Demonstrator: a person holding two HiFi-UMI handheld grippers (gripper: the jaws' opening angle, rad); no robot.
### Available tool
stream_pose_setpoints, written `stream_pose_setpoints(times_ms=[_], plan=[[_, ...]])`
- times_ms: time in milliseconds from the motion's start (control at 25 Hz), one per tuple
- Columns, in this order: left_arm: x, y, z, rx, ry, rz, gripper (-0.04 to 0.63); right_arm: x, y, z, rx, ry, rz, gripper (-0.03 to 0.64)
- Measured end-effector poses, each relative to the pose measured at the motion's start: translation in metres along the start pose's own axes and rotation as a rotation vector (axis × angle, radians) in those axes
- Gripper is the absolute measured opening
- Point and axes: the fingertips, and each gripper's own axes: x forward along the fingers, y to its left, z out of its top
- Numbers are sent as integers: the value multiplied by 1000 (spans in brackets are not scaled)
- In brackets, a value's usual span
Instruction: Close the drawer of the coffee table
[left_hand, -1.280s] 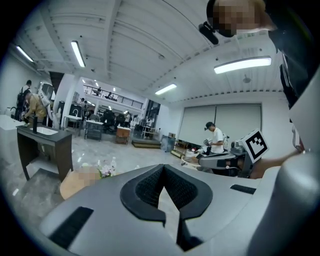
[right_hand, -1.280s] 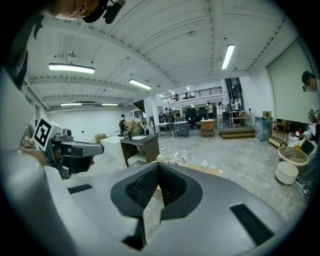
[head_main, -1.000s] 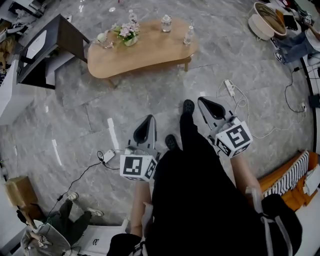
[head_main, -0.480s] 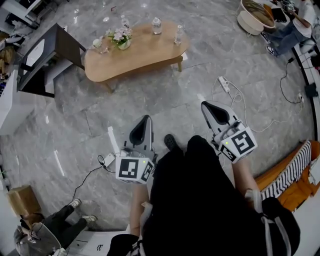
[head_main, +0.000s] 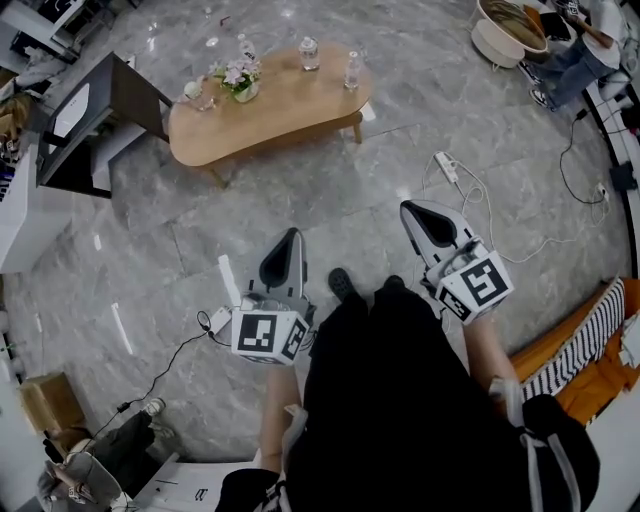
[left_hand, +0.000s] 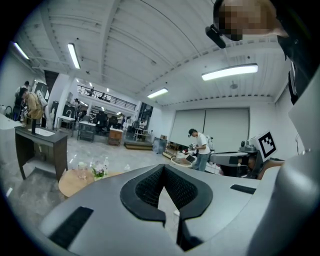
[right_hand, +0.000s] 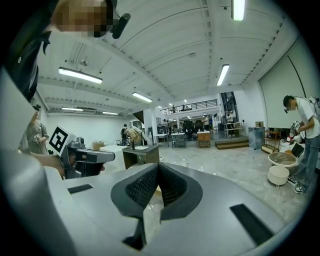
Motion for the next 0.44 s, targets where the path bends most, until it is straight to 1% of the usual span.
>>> stream_pose_setpoints(times_ms=[80, 240, 440], plan=[[-1, -2, 0, -11, -2, -3, 12, -2, 0, 2, -4, 0, 0, 12], [-2, 0, -1, 0, -2, -3, 12, -1, 1, 4, -9, -6, -6, 12], [-7, 6, -1, -9, -6, 2, 12, 1, 10, 6, -13, -13, -5, 12]])
